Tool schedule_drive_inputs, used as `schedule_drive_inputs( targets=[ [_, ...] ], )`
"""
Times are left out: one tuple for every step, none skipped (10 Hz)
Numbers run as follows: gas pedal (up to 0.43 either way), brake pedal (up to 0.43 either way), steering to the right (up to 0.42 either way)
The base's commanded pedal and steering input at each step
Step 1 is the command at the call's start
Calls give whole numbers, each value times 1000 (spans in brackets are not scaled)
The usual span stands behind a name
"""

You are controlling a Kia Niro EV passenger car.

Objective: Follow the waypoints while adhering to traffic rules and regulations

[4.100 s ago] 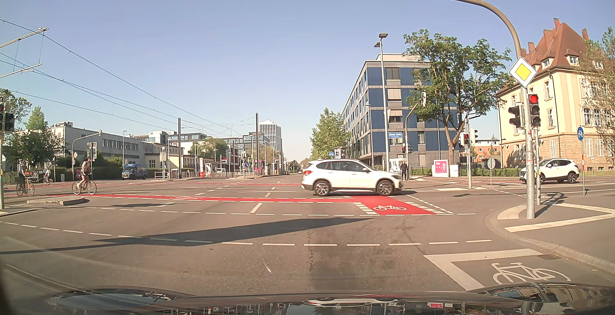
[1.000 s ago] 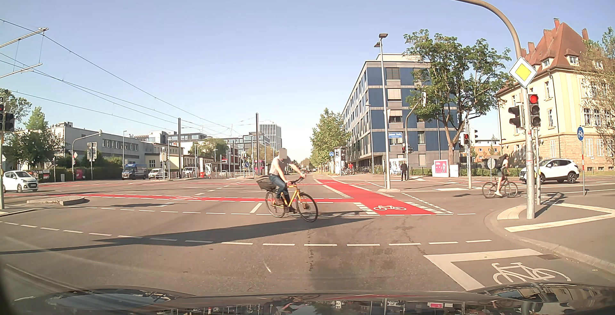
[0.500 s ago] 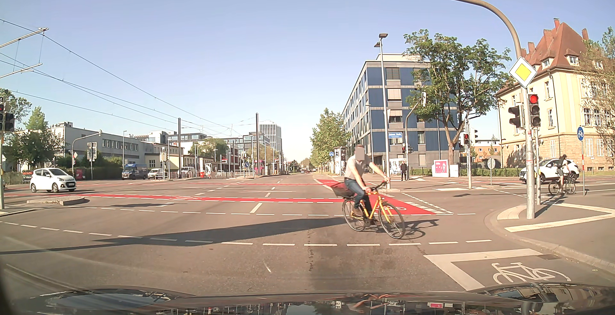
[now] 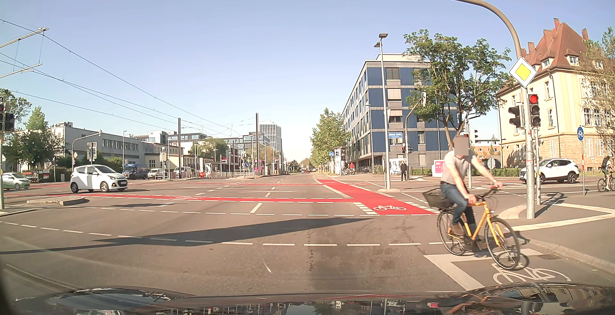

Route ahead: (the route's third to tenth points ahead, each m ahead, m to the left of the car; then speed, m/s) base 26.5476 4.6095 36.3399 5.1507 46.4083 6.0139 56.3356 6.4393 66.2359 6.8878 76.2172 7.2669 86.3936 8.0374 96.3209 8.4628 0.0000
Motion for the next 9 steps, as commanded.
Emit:
schedule_drive_inputs(
  targets=[
    [0,195,-56],
    [0,195,-56],
    [0,195,-56],
    [0,195,-56],
    [0,195,-56],
    [0,195,-56],
    [0,195,-56],
    [0,195,-56],
    [0,195,-56]
  ],
)
